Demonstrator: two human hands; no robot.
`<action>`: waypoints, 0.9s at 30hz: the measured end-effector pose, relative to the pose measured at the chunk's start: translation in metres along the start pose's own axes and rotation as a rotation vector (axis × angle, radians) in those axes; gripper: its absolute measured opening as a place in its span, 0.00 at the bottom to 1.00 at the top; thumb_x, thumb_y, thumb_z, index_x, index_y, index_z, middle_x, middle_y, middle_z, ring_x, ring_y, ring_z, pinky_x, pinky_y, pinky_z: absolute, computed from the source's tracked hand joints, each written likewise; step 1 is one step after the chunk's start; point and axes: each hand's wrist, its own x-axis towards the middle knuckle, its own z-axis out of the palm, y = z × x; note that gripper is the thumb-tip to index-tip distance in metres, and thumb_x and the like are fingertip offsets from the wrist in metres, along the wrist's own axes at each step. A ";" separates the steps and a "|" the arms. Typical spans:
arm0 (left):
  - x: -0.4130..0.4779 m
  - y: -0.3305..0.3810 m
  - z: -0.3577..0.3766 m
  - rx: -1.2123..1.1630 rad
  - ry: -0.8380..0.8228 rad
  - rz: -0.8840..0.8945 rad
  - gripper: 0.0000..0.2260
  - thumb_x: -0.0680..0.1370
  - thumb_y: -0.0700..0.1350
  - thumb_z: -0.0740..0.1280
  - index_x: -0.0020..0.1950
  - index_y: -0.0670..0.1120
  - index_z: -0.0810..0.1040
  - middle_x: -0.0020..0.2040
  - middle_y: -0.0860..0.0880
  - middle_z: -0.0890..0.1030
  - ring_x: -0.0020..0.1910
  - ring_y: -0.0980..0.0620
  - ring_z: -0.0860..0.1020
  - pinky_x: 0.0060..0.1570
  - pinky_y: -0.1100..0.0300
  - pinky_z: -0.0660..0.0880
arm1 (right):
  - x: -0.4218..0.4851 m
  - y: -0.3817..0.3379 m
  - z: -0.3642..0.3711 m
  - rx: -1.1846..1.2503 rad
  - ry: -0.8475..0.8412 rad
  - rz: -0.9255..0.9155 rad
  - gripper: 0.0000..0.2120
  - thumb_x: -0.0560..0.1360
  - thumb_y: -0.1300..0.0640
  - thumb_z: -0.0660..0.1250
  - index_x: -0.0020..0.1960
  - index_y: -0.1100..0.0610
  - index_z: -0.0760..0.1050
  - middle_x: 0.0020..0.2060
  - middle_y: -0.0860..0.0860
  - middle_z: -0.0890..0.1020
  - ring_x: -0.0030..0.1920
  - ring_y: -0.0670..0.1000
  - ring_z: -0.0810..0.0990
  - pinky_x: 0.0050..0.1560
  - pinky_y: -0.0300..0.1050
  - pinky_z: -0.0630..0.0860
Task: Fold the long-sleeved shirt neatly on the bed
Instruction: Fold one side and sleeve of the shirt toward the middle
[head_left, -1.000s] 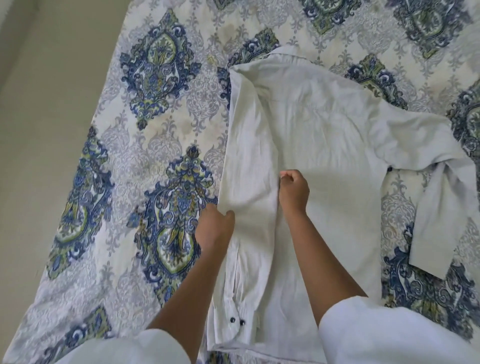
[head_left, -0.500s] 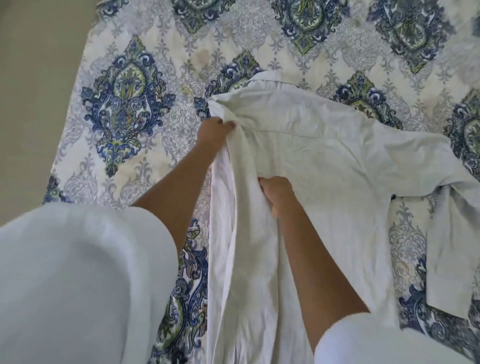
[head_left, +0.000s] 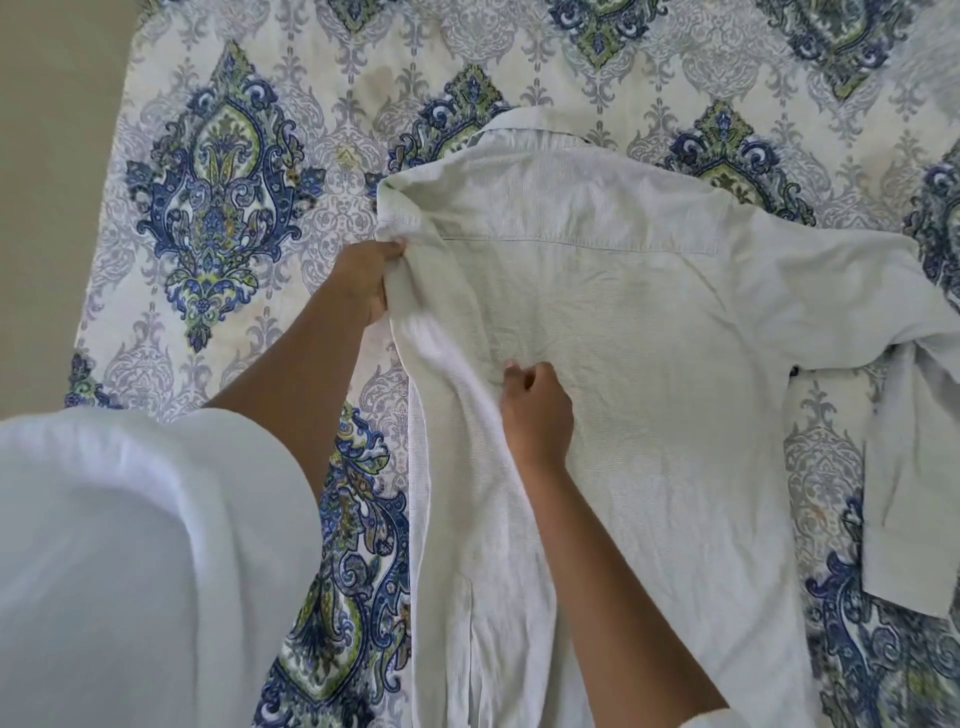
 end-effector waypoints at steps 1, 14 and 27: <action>0.001 0.000 0.000 -0.020 0.008 -0.006 0.04 0.78 0.39 0.64 0.48 0.41 0.78 0.50 0.44 0.81 0.47 0.46 0.81 0.45 0.51 0.79 | 0.005 -0.003 -0.005 0.002 -0.115 0.111 0.18 0.79 0.45 0.58 0.37 0.57 0.69 0.31 0.49 0.73 0.33 0.48 0.71 0.33 0.41 0.65; 0.003 0.000 -0.001 -0.028 0.016 -0.061 0.05 0.79 0.41 0.61 0.50 0.40 0.75 0.44 0.44 0.80 0.41 0.48 0.80 0.36 0.54 0.78 | 0.027 -0.030 -0.015 1.208 -0.433 0.709 0.05 0.75 0.68 0.64 0.49 0.63 0.77 0.34 0.55 0.83 0.32 0.50 0.83 0.33 0.43 0.81; 0.009 0.021 0.007 0.182 -0.045 0.108 0.03 0.76 0.39 0.65 0.46 0.47 0.75 0.41 0.48 0.78 0.39 0.49 0.77 0.37 0.58 0.75 | 0.024 -0.010 -0.007 0.877 0.119 0.363 0.10 0.73 0.68 0.65 0.46 0.56 0.80 0.50 0.52 0.82 0.53 0.50 0.79 0.56 0.39 0.75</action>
